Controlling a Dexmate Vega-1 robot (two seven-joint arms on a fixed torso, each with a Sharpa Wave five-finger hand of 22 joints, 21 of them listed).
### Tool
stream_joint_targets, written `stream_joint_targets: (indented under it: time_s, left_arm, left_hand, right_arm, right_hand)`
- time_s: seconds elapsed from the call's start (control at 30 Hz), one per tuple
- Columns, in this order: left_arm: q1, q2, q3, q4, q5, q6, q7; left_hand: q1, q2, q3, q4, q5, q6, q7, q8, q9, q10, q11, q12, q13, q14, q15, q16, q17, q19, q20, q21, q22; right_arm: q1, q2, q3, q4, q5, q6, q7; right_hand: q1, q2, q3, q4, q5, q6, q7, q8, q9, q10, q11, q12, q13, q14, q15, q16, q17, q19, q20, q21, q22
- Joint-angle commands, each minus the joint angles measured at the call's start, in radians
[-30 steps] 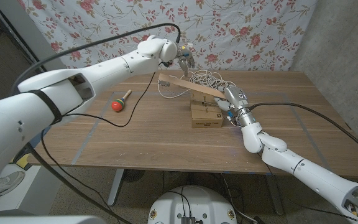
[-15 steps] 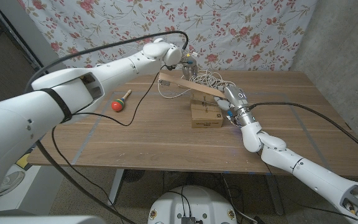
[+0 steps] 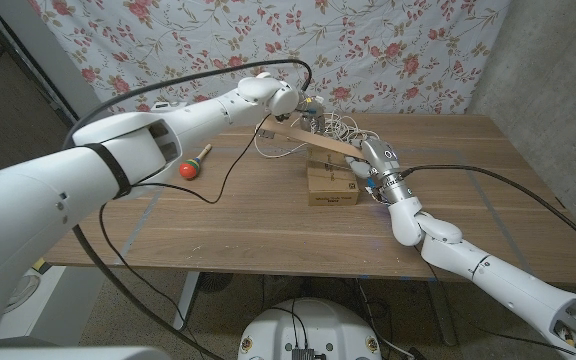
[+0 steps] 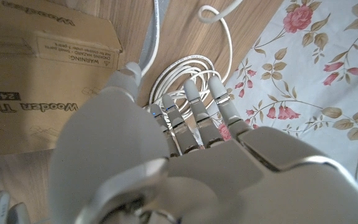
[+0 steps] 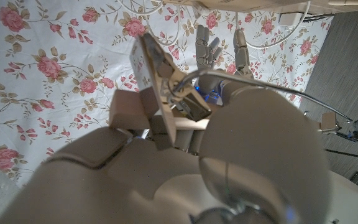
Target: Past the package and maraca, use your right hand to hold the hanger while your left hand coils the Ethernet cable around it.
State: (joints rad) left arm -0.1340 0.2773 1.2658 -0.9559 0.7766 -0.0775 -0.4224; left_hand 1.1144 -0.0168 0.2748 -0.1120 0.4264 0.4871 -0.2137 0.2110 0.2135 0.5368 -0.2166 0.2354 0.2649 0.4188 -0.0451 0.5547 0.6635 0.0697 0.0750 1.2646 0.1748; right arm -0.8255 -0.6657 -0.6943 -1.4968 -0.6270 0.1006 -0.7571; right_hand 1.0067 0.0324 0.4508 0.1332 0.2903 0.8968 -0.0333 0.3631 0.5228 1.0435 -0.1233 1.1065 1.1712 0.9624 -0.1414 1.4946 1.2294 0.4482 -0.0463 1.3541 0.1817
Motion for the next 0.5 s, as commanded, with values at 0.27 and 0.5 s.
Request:
stream_joint_targets:
  time_s: [0.27,0.5]
  left_arm:
    - [-0.011,-0.107,0.094,0.198,0.059,-0.073,0.177]
    - [-0.029,-0.152,0.157,0.274,0.099,-0.072,0.226]
  left_hand:
    - [0.023,0.031,0.004,0.004,0.017,0.047,0.0,0.009,-0.003,0.05,-0.001,0.009,-0.001,0.044,-0.122,0.001,-0.011,0.033,-0.008,-0.016,0.005]
    - [0.08,0.054,0.007,-0.018,0.005,0.065,0.001,0.005,-0.007,0.064,0.0,0.008,-0.002,0.055,-0.134,0.014,0.003,0.046,-0.021,-0.025,0.007]
  right_arm:
    - [-0.034,-0.024,0.028,-0.023,0.022,-0.004,0.008]
    - [-0.026,-0.023,0.03,-0.007,0.028,0.01,0.011]
  right_hand:
    - [-0.127,0.137,0.011,0.001,0.004,0.034,0.027,0.009,-0.002,0.003,0.004,0.01,0.007,-0.004,-0.071,0.005,0.003,0.001,-0.09,0.004,0.002]
    - [-0.127,0.137,0.011,0.0,0.003,0.037,0.028,0.01,-0.005,0.006,0.003,0.007,0.0,-0.005,-0.071,0.006,0.003,0.001,-0.09,0.004,0.002]
